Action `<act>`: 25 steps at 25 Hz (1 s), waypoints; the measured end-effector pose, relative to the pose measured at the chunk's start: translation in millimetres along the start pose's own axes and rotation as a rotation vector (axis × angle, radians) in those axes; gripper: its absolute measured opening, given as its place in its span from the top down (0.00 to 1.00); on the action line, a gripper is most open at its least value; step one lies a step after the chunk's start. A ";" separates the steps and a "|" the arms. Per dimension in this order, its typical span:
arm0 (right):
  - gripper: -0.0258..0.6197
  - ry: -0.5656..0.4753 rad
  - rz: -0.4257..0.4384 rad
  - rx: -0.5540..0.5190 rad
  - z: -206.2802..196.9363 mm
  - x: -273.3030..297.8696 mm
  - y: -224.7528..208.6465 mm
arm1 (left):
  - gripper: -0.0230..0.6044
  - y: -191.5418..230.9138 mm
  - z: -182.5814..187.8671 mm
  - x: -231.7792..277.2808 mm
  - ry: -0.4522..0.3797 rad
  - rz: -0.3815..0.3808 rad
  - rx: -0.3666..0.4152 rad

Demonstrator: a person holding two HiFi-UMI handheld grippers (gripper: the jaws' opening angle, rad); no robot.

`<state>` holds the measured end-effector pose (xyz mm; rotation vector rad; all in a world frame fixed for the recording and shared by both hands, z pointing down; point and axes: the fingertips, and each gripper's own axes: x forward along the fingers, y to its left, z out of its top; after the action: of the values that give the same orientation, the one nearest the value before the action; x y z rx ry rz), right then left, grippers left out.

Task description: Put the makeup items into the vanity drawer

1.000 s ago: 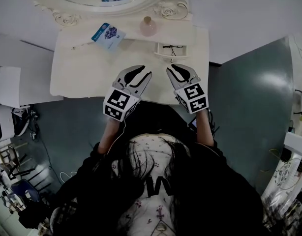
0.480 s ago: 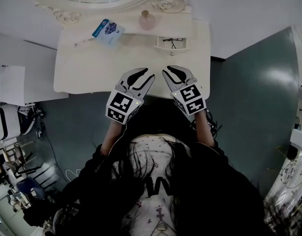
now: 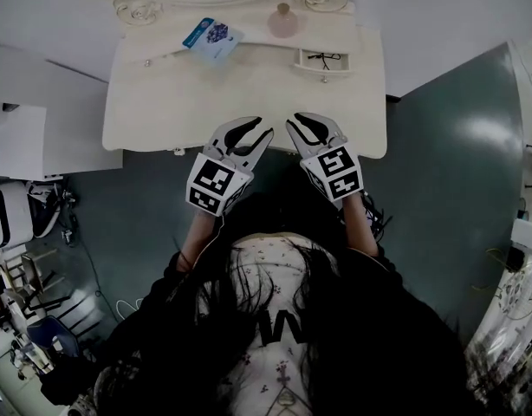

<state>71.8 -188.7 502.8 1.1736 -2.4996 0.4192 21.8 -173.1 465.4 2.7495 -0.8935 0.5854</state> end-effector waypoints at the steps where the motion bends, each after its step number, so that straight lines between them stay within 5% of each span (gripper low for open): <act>1: 0.83 0.001 -0.001 0.004 -0.9 0.9 11.0 | 0.78 2.5 -3.9 -9.9 -0.005 0.004 -0.005; 15: 0.84 -0.012 -0.075 0.108 -25.0 -16.2 145.8 | 0.78 -11.3 -77.1 -130.4 -0.026 -0.062 -0.059; 25: 0.87 -0.012 -0.103 0.100 -36.1 -37.1 184.9 | 0.78 -32.1 -93.6 -165.6 -0.049 -0.071 -0.065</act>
<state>-43.7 -35.4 497.6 1.3398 -2.4406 0.5159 -110.5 -33.2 477.8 2.7349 -0.8070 0.4703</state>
